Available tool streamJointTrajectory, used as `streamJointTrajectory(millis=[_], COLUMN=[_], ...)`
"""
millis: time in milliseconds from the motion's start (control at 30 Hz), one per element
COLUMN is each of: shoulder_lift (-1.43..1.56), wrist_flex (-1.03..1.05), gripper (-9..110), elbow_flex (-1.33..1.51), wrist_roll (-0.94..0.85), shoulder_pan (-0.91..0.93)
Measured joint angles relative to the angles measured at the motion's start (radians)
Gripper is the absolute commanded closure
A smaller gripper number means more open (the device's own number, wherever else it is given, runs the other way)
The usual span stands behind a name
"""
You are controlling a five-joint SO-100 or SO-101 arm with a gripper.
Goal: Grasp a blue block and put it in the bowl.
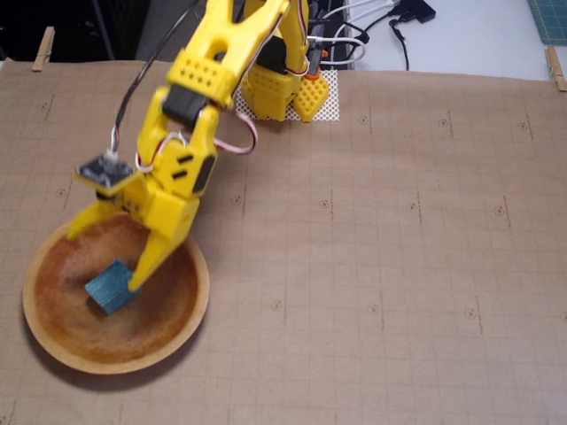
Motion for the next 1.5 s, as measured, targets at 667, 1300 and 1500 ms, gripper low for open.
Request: streamJointTrajectory(millis=[667, 1300, 1500], shoulder_lift=[0.589, 1.216, 1.422], wrist_flex=[0.334, 0.655, 0.655], gripper=[79, 92, 93], elbow_flex=[0.227, 0.402, 0.531], wrist_roll=[0.000, 0.000, 0.000], shoulder_pan=[-0.072, -0.377, -0.433])
